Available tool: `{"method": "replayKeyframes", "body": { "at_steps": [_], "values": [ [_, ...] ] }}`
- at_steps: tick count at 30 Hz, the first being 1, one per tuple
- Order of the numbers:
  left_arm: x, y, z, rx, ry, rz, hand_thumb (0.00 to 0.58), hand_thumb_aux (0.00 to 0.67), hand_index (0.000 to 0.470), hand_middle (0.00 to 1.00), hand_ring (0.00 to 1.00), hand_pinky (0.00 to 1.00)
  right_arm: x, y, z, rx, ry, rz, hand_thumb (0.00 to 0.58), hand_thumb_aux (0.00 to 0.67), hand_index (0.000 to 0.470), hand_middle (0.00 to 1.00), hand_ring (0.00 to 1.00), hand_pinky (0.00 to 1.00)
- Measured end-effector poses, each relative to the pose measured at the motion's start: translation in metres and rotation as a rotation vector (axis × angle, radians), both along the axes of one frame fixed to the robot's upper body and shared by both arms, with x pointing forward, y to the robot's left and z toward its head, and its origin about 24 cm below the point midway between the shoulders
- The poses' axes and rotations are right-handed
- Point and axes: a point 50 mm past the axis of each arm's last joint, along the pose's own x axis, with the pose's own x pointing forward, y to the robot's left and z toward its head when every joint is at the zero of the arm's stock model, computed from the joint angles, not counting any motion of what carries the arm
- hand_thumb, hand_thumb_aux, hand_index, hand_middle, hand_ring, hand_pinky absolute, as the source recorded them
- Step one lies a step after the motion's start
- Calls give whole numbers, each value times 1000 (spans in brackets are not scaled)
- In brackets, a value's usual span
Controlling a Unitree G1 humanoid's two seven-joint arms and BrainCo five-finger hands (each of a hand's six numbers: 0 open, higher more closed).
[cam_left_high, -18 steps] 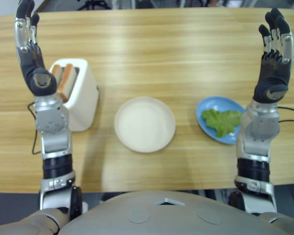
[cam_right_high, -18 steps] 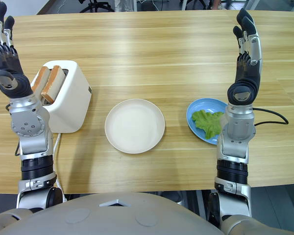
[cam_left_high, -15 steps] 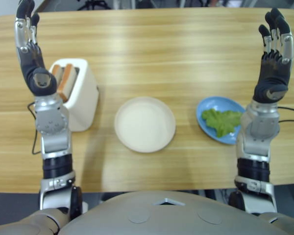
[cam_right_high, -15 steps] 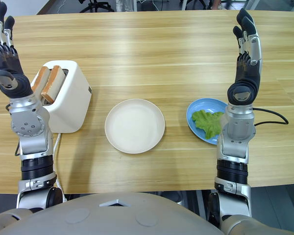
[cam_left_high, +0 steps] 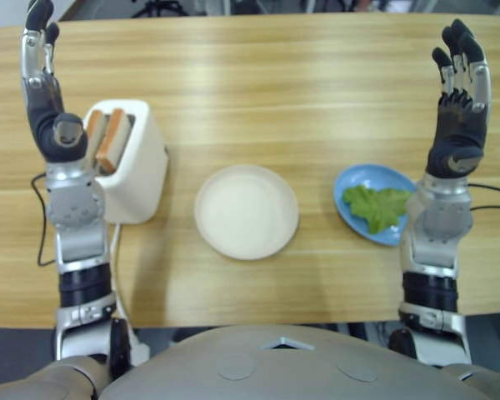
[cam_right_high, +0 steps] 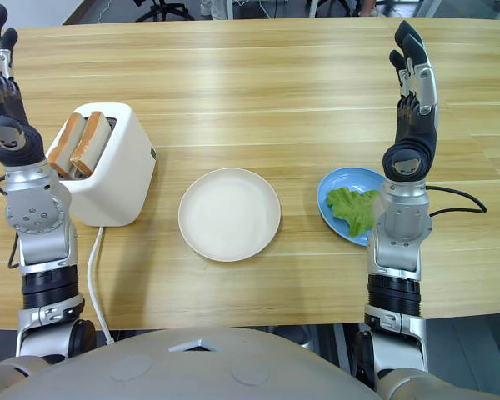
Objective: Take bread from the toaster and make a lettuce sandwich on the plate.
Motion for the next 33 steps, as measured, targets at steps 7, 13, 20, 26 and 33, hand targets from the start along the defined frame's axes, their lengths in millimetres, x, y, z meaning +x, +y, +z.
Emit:
{"method": "replayKeyframes", "body": {
  "at_steps": [7, 13, 20, 26, 33],
  "values": [
    [9, 68, -4, 330, 344, 356, 0, 0, 0, 0, 0, 0, -3, 1, -4, -5, 12, 5, 0, 0, 0, 0, 0, 0],
    [2, 110, -27, 620, 714, 502, 0, 0, 0, 0, 0, 0, -8, 1, -6, -12, 17, 6, 0, 0, 0, 0, 0, 0],
    [-10, 122, -39, 833, 937, 542, 0, 0, 0, 0, 0, 0, -14, 3, -8, -21, 16, 13, 0, 0, 0, 0, 0, 0],
    [-14, 117, -42, 929, 1022, 521, 0, 0, 0, 0, 0, 0, -17, 4, -4, -28, -2, 15, 0, 0, 0, 0, 0, 0],
    [-9, 109, -40, 981, 1021, 508, 0, 0, 0, 0, 0, 0, -18, 3, -5, -27, 1, 13, 0, 0, 0, 0, 0, 0]
  ]
}}
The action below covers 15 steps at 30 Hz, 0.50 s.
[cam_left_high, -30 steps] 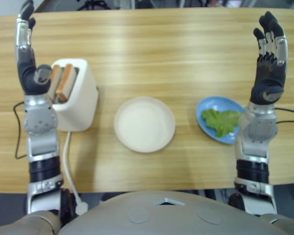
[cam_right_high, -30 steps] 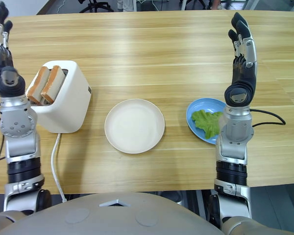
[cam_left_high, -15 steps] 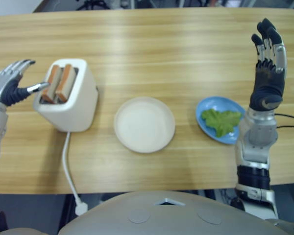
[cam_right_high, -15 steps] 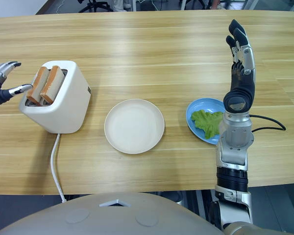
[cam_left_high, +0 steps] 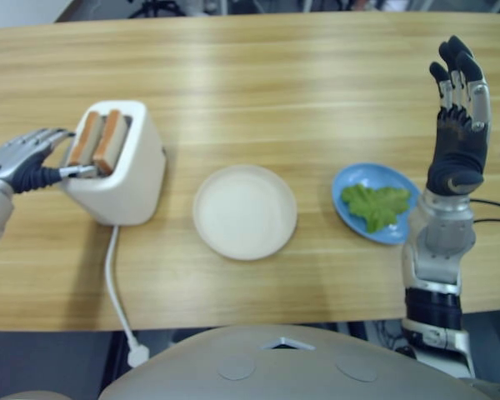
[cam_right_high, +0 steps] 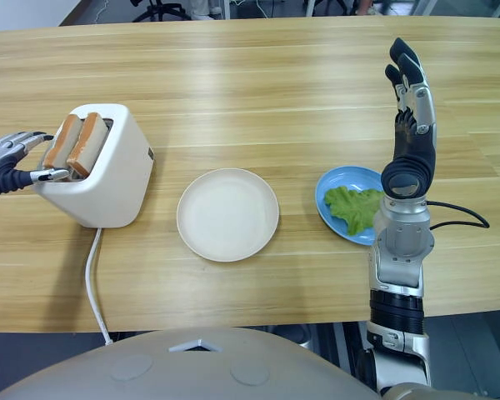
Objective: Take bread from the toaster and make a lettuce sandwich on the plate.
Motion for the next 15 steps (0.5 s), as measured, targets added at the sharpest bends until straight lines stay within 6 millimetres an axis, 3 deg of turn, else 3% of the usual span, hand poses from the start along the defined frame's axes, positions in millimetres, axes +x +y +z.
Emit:
{"method": "replayKeyframes", "body": {
  "at_steps": [2, 3, 4, 5, 6, 15],
  "values": [
    [1, -2, -2, 2, 9, -8, 0, 0, 0, 0, 0, 0, 0, 0, 0, 0, 0, 0, 0, 0, 0, 0, 0, 0],
    [3, -4, -2, 4, 8, -12, 58, 34, 23, 0, 0, 0, 0, -1, 0, -1, 1, -2, 0, 0, 0, 0, 0, 0],
    [4, -5, -2, 5, 7, -15, 58, 34, 23, 0, 0, 0, 0, -1, 0, -1, 1, -2, 0, 0, 0, 0, 0, 0],
    [6, -5, -2, 7, 5, -15, 343, 242, 166, 0, 0, 0, -1, -1, -1, -1, 3, -3, 0, 0, 0, 0, 0, 0],
    [8, -6, -2, 8, 3, -17, 580, 670, 460, 0, 0, 0, -1, -1, -1, -1, 4, -5, 0, 0, 0, 0, 0, 0],
    [20, -11, -5, -39, -4, -9, 580, 670, 460, 0, 0, 0, -6, -8, -5, -3, 23, -40, 0, 0, 0, 0, 0, 0]
  ]
}}
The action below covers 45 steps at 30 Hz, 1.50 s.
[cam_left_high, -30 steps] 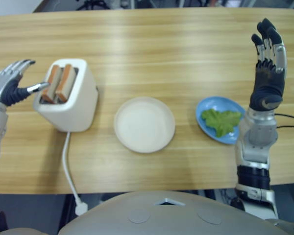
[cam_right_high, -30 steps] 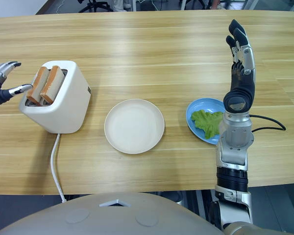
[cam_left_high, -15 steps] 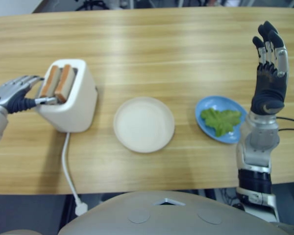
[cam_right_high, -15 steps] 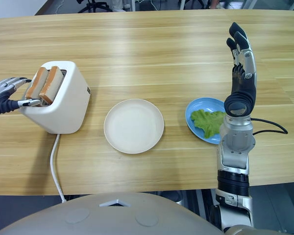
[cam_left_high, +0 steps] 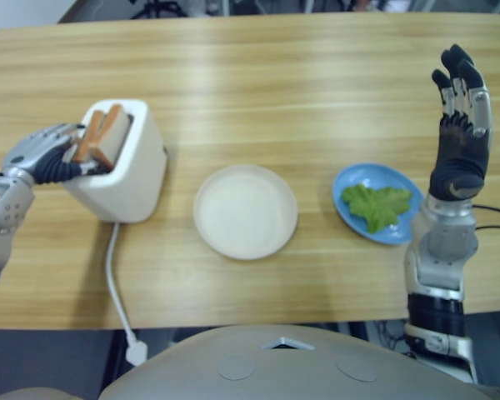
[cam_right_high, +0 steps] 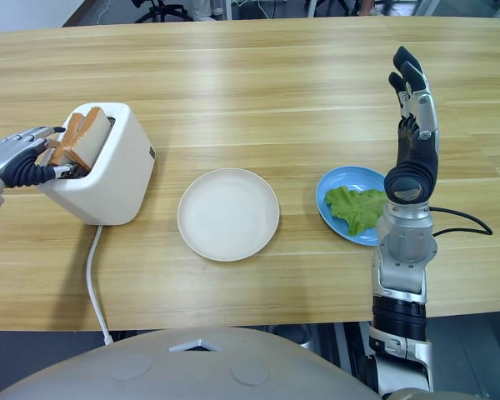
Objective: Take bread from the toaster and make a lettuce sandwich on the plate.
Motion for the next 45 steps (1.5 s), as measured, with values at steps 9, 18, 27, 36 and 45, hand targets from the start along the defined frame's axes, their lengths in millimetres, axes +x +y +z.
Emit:
{"method": "replayKeyframes", "body": {
  "at_steps": [9, 18, 27, 36, 45],
  "values": [
    [5, -2, -7, -113, -18, 23, 580, 670, 460, 0, 0, 0, -3, -5, -1, -4, 4, -22, 0, 0, 0, 0, 0, 0],
    [13, -5, -12, -261, -63, 33, 580, 670, 460, 1000, 1000, 1000, -3, -5, 0, -10, -1, -23, 0, 0, 0, 0, 0, 0],
    [25, -4, 5, -396, -246, 26, 580, 670, 460, 1000, 1000, 1000, -3, -6, -1, -9, -1, -25, 0, 0, 0, 0, 0, 0],
    [29, 0, 38, -439, -478, 2, 580, 670, 460, 1000, 1000, 1000, -4, -6, 0, -6, -15, -28, 0, 0, 0, 0, 0, 0],
    [29, -4, 40, -485, -521, -36, 580, 670, 460, 1000, 1000, 1000, -4, -8, 0, -2, -19, -36, 0, 0, 0, 0, 0, 0]
  ]
}}
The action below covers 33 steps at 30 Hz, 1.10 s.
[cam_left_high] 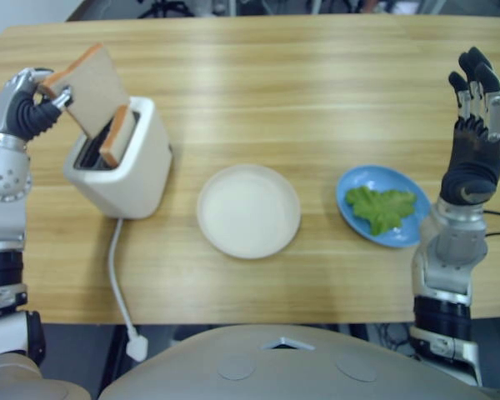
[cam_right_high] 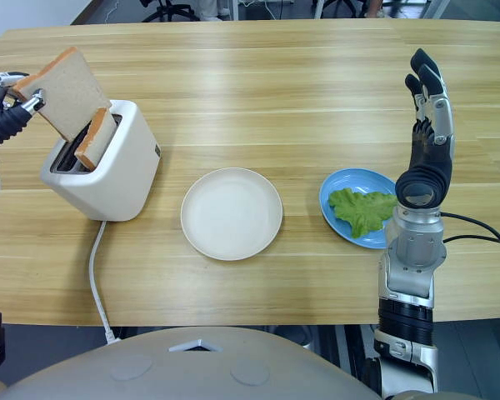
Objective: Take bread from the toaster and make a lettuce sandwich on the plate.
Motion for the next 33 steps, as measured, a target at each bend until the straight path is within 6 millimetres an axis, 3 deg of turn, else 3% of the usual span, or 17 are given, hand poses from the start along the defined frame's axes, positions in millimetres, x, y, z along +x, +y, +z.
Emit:
{"method": "replayKeyframes", "body": {
  "at_steps": [7, 11, 15, 22, 27, 33],
  "values": [
    [1, -18, 25, -64, -133, -104, 580, 670, 460, 1000, 1000, 1000, 2, -1, 1, 7, -8, -4, 0, 0, 0, 0, 0, 0],
    [3, -36, 51, -80, -240, -190, 580, 670, 460, 1000, 1000, 1000, 5, -1, 0, 13, -2, -5, 0, 0, 0, 0, 0, 0],
    [10, -57, 58, -108, -243, -282, 580, 670, 460, 1000, 1000, 1000, 7, 1, -1, 16, -3, 3, 0, 0, 0, 0, 0, 0],
    [23, -114, 37, -274, -78, -536, 580, 670, 460, 1000, 1000, 1000, 13, 4, -3, 24, 4, 20, 0, 0, 0, 0, 0, 0],
    [25, -157, -9, -364, 173, -700, 580, 670, 460, 1000, 1000, 1000, 17, 6, -1, 25, -4, 31, 0, 0, 0, 0, 0, 0],
    [23, -182, -46, -434, 383, -774, 580, 670, 460, 1000, 1000, 1000, 19, 7, 1, 21, -10, 38, 0, 0, 0, 0, 0, 0]
  ]
}}
